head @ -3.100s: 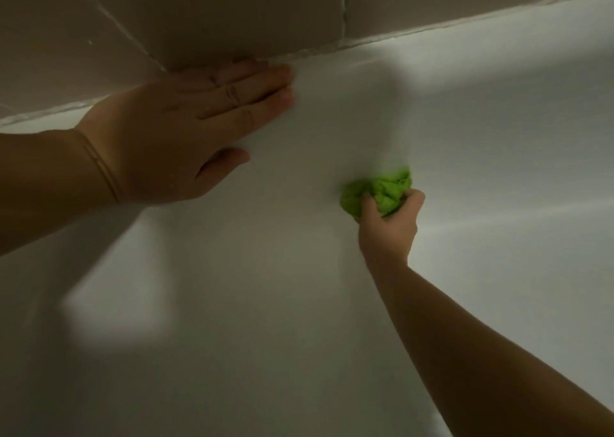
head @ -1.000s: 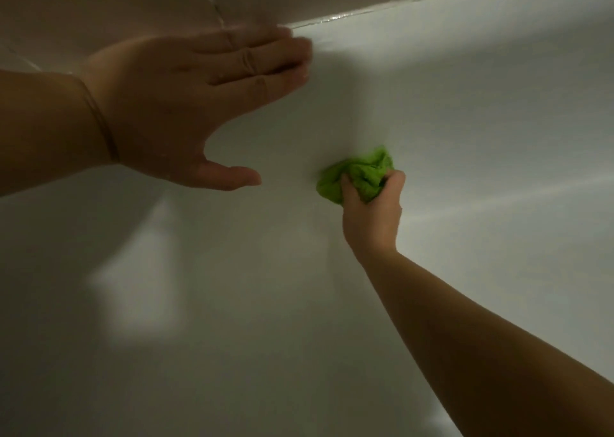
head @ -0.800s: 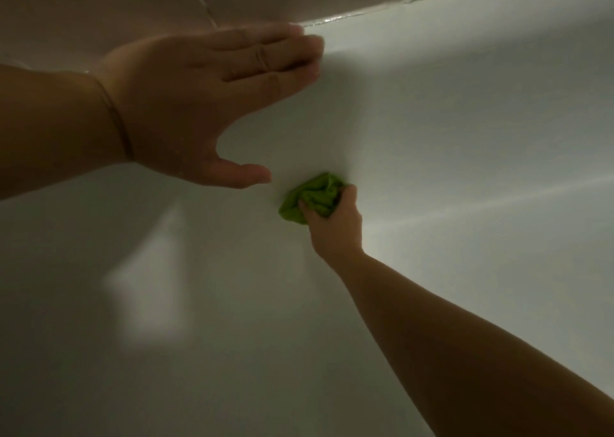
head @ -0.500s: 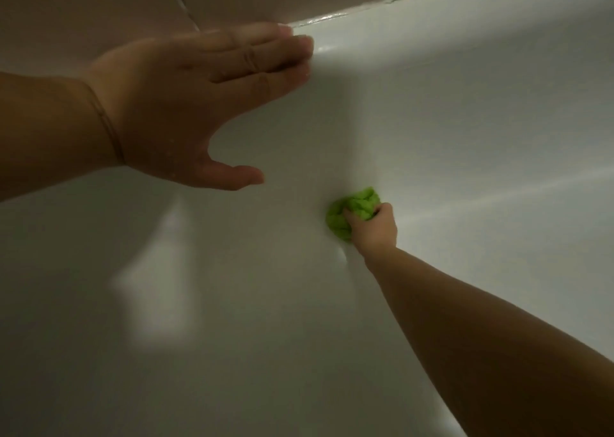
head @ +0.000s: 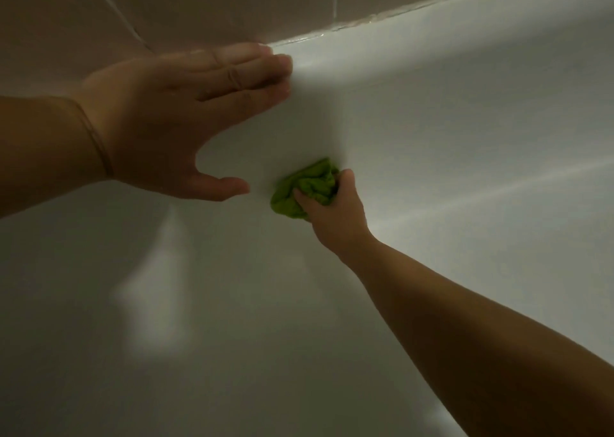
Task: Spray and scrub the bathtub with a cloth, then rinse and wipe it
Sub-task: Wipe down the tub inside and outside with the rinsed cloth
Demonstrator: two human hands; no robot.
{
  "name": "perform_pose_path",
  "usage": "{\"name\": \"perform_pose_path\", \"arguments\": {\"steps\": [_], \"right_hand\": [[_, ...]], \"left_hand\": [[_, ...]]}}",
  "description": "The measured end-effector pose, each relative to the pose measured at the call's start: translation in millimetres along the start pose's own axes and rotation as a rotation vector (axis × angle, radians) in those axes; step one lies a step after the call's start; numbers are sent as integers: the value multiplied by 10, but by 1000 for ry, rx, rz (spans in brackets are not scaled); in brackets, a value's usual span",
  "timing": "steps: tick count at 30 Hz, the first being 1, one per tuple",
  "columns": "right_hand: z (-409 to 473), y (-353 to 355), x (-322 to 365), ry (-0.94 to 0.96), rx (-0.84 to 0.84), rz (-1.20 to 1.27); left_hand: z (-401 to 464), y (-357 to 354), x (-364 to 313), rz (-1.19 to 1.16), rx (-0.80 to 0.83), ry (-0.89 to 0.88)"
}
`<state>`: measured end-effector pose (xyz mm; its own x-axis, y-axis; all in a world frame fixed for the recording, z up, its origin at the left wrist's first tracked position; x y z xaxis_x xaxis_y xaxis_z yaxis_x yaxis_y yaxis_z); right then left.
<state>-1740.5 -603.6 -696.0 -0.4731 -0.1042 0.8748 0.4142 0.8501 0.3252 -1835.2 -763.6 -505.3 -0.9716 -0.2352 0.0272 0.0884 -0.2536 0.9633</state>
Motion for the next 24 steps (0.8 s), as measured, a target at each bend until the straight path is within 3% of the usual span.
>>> {"name": "perform_pose_path", "arguments": {"steps": [7,11,14,18,20,24], "right_hand": [[115,680,441,-9,-238,284],[-71,721,960,149,-349,311],[-249,474,1127,281,-262,211],[-213,303,782,197,-126,78],[-86,512,628,131,-235,83],[139,1070,773,109,-448,340]], "left_hand": [[61,-109,112,80,-47,-12],[127,-104,106,76,-45,-9],[167,-124,103,71,-43,-6],[312,-135,65,69,-48,-30],[369,-154,39,68,-71,-27],[454,-202,40,40,-69,10]]}}
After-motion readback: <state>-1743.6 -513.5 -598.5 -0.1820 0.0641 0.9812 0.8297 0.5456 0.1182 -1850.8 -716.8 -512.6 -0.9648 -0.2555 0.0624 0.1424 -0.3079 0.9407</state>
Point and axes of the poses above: each hand's wrist, its own z-axis towards the middle knuckle, its own y-axis out of the back of the hand, x = y × z, the point moved 4 cm from there along z, towards the middle knuckle, and after that the axes turned 11 degrees about -x, right-handed, at the moved point
